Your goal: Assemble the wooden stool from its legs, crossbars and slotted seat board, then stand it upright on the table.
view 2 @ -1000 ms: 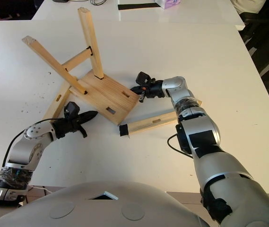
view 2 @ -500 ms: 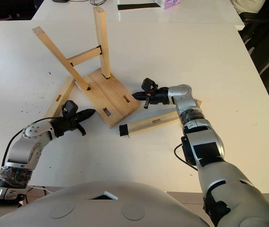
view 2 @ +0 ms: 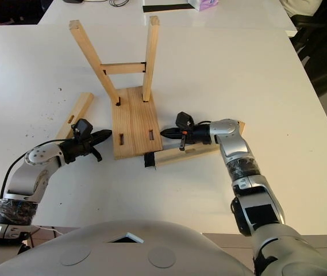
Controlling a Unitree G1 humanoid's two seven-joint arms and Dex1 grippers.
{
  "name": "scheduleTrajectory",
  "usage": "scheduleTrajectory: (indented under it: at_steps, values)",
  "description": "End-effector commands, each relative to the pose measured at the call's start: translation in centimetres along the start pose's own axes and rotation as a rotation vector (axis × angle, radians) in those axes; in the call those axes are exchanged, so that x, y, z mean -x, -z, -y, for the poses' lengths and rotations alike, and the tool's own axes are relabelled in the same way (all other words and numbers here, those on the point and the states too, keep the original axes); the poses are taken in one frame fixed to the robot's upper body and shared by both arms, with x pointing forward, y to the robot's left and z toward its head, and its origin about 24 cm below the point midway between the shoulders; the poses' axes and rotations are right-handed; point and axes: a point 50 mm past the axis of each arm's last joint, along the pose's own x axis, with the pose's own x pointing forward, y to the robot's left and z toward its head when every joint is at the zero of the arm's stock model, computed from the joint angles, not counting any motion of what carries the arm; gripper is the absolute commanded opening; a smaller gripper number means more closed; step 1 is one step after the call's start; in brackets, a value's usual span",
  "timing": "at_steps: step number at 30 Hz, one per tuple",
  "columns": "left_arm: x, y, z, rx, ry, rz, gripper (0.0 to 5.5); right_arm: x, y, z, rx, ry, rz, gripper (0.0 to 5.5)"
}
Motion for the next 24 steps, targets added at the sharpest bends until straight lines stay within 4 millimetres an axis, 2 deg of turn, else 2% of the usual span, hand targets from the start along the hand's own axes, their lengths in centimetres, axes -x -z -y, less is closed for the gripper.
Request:
scheduleTrajectory:
  at_steps: [1,9,16,20,24]
  values:
    - [-0.8,0.4,1.3,0.022,0.062,-0.009,0.00,-1.6,0.2,-2.3,-0.029,-0.111,-0.001,0.01]
    - [-1.0,0.3,1.2,0.018,0.059,-0.008,0.00,-2.6,-0.5,-2.4,-0.042,-0.128,0.016,0.01]
    - [-0.5,0.6,1.8,0.032,0.076,-0.014,0.00,-2.3,-0.5,-1.9,-0.038,-0.083,0.029,0.01]
    - [0.9,1.5,2.7,0.067,0.053,-0.020,0.00,0.1,-2.0,-0.5,-0.024,0.043,0.107,0.01]
    - [2.0,1.3,1.6,0.070,-0.027,-0.009,0.00,4.2,-3.2,-0.3,-0.017,0.138,0.152,0.01]
